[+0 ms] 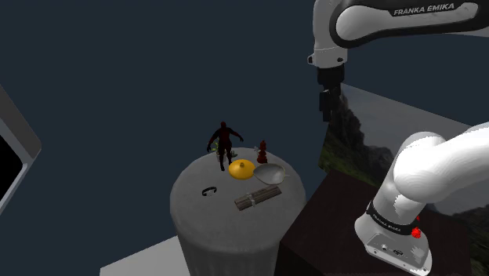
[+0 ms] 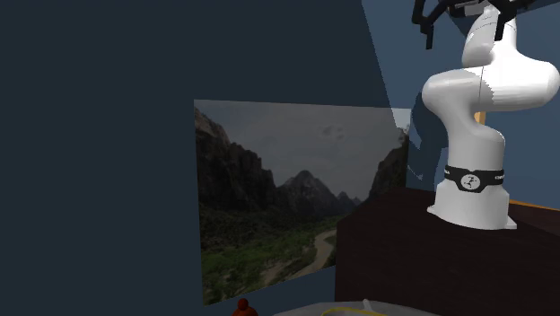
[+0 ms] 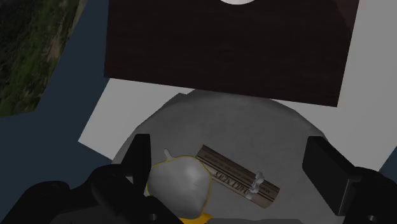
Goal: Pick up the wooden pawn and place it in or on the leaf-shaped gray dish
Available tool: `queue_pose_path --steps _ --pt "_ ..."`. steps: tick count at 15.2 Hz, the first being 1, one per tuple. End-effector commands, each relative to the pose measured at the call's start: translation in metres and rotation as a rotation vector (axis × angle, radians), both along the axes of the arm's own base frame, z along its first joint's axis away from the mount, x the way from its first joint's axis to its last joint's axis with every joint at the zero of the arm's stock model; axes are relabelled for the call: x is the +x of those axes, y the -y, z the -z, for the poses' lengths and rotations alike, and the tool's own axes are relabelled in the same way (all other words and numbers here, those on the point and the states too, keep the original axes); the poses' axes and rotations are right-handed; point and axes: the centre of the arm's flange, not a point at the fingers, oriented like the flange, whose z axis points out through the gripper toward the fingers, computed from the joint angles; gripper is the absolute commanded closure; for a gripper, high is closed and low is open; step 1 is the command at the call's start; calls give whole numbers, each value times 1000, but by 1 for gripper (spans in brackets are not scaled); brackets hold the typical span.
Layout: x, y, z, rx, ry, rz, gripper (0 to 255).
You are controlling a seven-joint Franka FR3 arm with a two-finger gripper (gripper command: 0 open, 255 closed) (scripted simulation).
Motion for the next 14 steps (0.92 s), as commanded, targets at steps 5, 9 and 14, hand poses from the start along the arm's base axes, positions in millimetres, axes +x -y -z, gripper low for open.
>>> queue_pose_path --steps 5,9,14 --pt "28 10 40 -1 31 36 0" --pt "57 21 78 -2 63 71 0" --pt "95 36 125 -3 102 116 0"
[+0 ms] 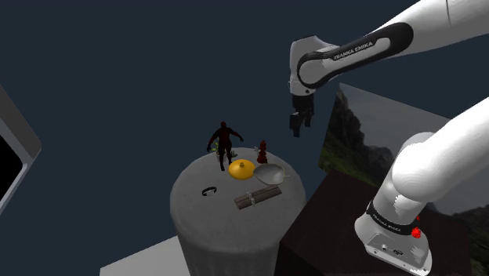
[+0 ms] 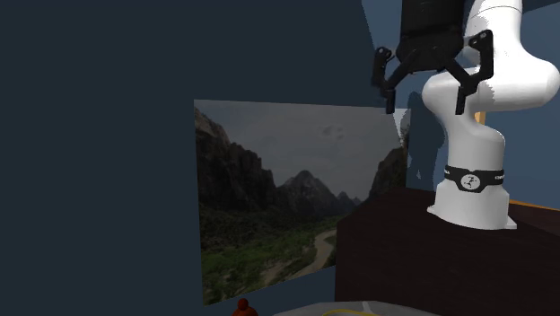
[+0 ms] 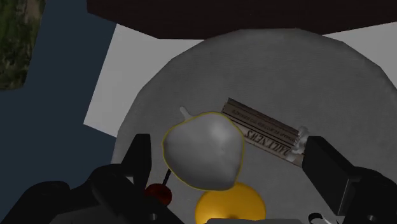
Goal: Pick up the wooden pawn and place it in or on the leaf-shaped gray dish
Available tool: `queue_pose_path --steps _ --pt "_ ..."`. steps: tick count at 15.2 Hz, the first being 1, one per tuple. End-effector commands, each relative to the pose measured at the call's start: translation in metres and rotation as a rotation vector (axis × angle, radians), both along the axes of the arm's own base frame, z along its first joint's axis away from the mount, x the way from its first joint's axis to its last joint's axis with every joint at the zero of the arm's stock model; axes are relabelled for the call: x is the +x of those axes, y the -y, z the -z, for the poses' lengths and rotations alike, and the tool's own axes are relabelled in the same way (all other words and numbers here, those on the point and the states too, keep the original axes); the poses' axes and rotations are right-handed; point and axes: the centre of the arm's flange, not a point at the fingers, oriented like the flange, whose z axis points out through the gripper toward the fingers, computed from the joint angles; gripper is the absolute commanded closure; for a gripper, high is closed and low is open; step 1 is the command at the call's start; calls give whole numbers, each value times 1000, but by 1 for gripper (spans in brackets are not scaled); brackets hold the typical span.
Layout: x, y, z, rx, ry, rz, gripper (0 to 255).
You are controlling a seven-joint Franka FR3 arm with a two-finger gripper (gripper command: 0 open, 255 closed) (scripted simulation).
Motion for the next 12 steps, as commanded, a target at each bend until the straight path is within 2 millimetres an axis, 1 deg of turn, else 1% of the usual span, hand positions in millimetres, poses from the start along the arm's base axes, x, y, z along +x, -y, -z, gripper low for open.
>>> queue_pose_path --steps 1,12 --pt "16 6 20 -1 19 18 0" --pt "102 46 117 -4 105 116 0"
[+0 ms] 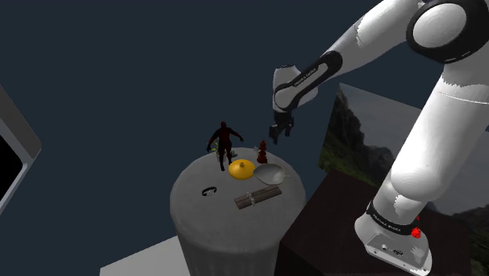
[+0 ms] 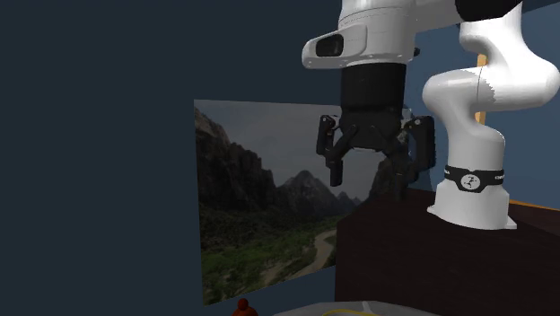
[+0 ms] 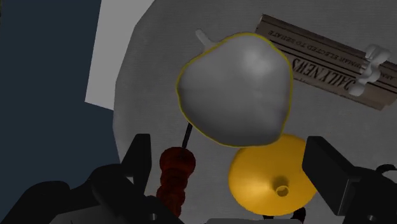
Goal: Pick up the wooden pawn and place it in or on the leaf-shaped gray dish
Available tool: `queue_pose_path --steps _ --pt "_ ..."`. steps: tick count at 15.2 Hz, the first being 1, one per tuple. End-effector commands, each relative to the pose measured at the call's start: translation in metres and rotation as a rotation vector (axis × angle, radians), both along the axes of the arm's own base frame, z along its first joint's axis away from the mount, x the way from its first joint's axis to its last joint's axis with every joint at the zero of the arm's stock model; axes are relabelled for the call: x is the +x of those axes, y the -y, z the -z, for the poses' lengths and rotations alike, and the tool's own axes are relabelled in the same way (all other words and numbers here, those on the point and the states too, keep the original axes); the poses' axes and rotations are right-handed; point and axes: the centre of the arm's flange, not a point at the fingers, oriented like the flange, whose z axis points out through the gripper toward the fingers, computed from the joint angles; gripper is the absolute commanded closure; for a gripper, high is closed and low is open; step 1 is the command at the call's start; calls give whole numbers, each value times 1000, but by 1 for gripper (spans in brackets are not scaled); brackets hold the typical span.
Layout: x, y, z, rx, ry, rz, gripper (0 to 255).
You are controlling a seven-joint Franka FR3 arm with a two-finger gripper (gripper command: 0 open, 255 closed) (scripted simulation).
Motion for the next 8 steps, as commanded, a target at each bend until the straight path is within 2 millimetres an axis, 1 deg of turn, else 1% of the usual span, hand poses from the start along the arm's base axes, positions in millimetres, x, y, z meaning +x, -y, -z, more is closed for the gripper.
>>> queue_pose_path --steps 1,8 --pt "14 9 18 -1 17 18 0" --pt "71 40 75 -3 72 81 0"
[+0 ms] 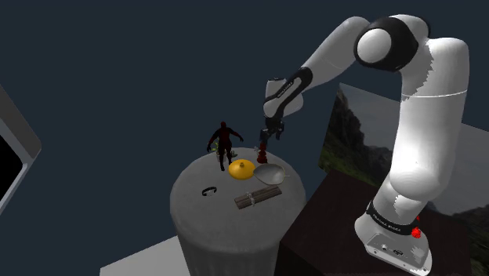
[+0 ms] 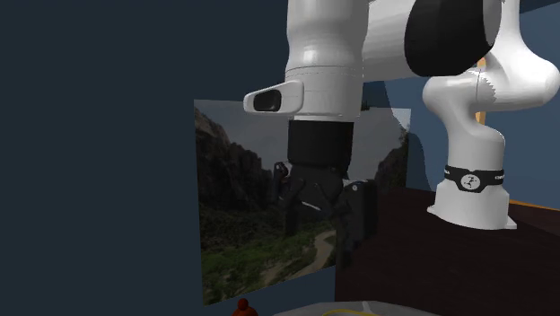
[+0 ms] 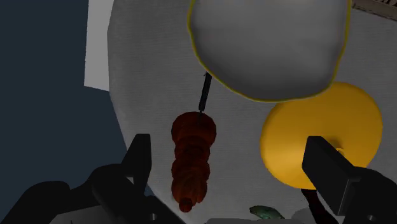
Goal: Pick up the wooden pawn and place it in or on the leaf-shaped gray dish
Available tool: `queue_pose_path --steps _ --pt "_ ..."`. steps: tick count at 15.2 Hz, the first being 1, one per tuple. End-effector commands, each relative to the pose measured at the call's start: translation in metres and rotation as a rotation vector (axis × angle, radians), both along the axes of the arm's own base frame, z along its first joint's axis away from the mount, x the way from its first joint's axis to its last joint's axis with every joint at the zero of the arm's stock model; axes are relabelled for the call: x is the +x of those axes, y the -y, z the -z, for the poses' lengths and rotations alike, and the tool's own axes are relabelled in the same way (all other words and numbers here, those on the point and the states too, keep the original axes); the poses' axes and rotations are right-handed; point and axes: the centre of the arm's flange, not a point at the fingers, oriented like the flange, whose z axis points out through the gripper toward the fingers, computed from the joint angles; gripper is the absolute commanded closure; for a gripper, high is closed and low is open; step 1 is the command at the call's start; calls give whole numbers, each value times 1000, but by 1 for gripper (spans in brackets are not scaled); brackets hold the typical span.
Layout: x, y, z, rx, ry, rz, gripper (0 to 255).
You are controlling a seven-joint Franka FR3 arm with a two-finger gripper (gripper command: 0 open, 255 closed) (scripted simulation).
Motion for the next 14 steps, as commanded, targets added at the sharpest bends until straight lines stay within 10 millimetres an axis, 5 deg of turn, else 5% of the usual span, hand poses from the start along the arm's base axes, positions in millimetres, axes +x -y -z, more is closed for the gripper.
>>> queue_pose_path --steps 1,6,14 --pt "16 11 18 -1 17 18 0" --pt "56 35 55 -2 55 62 0" --pt "59 36 95 -2 55 62 0"
